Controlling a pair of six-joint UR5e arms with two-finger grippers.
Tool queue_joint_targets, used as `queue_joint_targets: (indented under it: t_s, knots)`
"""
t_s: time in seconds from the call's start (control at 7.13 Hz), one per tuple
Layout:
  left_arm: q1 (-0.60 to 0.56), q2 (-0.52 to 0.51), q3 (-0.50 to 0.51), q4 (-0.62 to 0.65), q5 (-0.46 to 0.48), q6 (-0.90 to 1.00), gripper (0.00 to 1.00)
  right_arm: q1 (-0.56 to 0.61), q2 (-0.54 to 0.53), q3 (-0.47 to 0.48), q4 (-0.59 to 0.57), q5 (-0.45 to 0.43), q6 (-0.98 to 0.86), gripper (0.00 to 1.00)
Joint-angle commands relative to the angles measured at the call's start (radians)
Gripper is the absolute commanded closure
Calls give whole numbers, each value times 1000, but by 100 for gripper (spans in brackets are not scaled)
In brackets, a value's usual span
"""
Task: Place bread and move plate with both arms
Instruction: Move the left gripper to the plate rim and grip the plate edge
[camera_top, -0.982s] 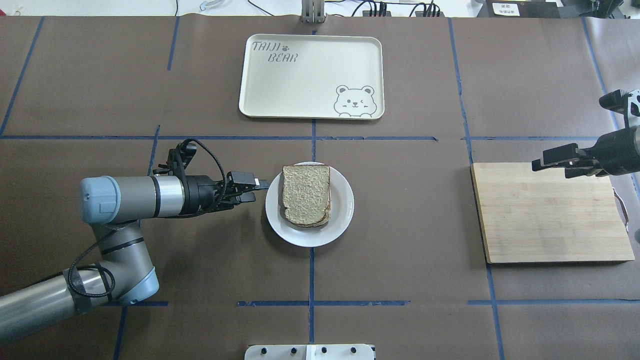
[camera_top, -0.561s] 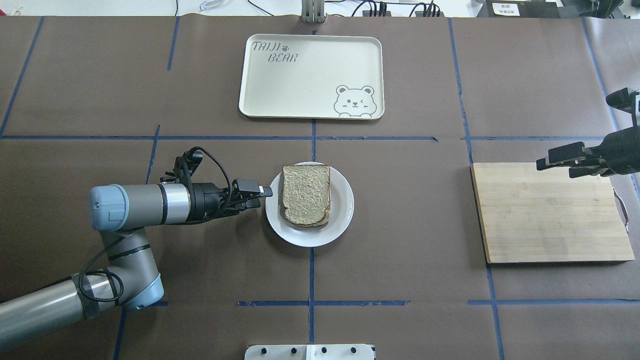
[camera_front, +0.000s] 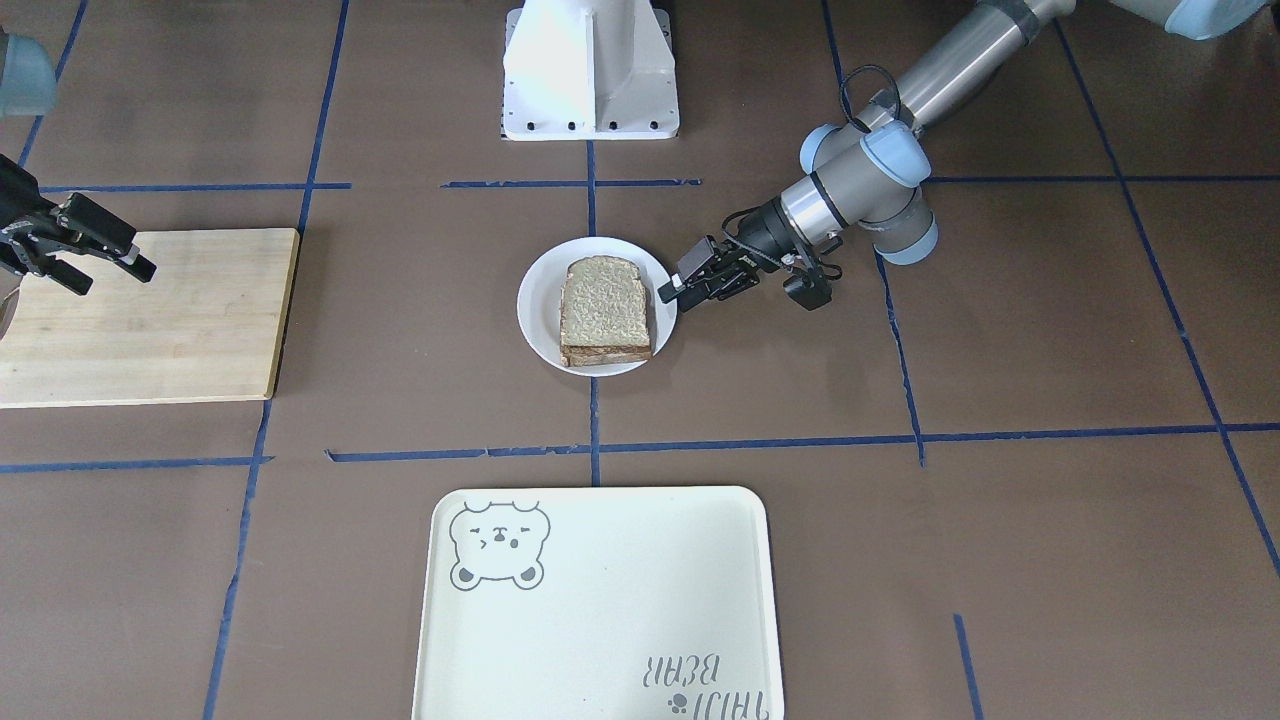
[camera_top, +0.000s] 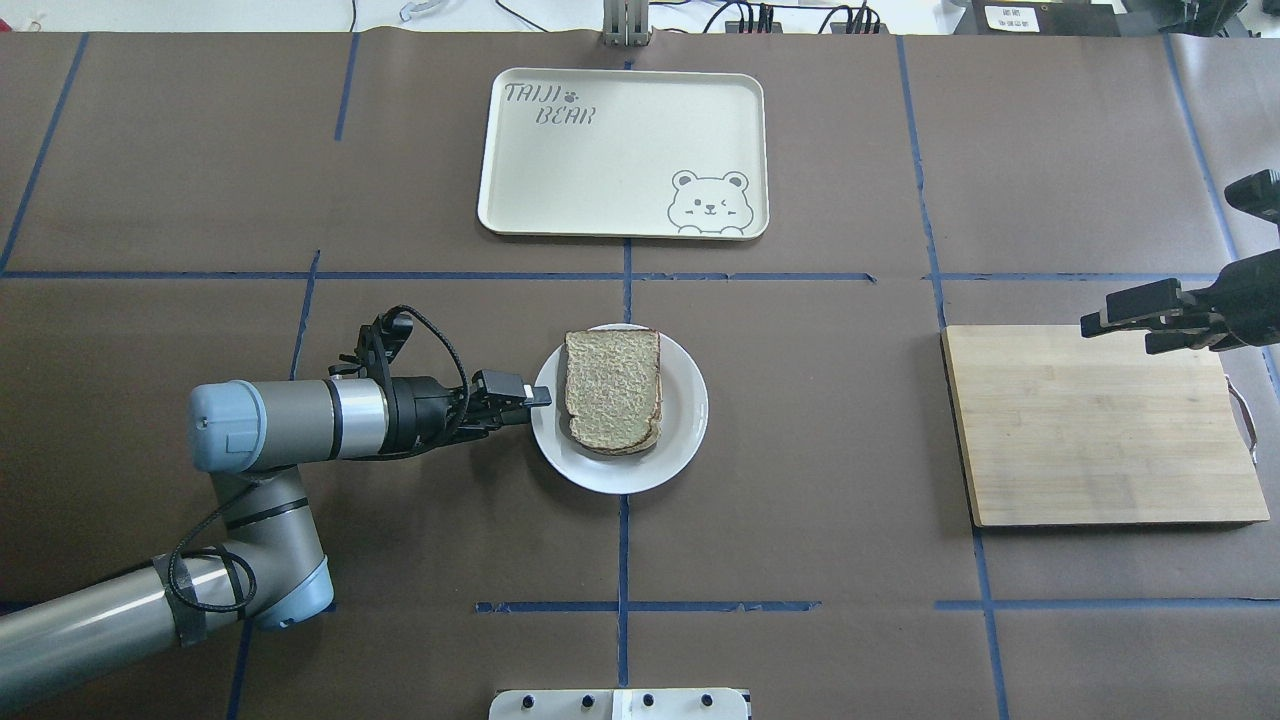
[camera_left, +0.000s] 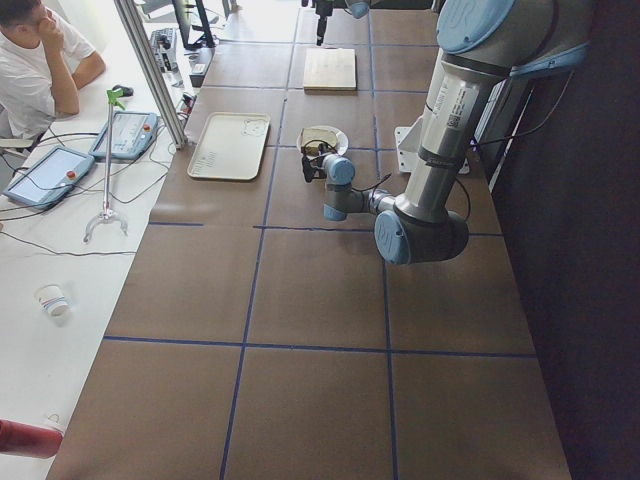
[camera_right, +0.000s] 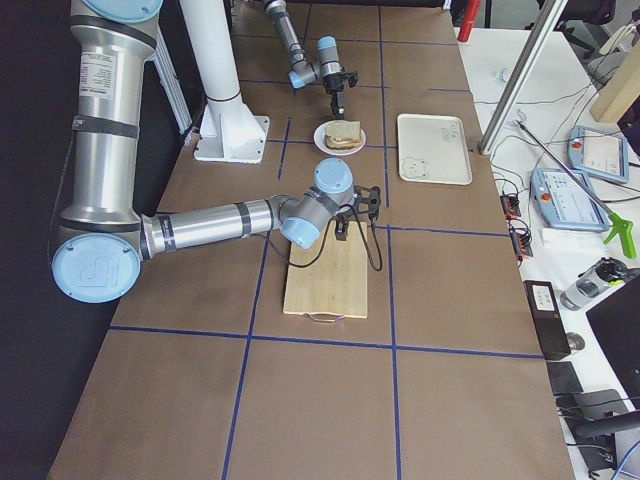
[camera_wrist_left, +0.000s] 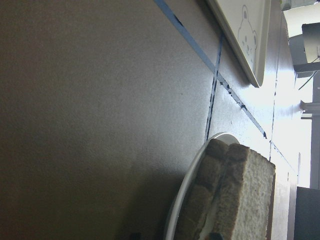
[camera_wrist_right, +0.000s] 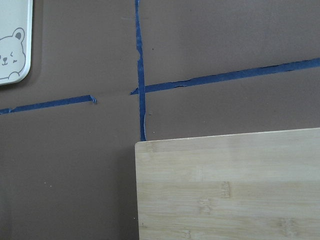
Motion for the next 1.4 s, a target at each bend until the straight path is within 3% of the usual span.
queue_joint_targets:
  t_s: [0.0,1.26]
  knots:
    - [15,-18,15,0,14,0,49,-1,0,-2,0,1,0,0]
    - [33,-24,25,0,14,0,67,-2,1,-2,0,1,0,0]
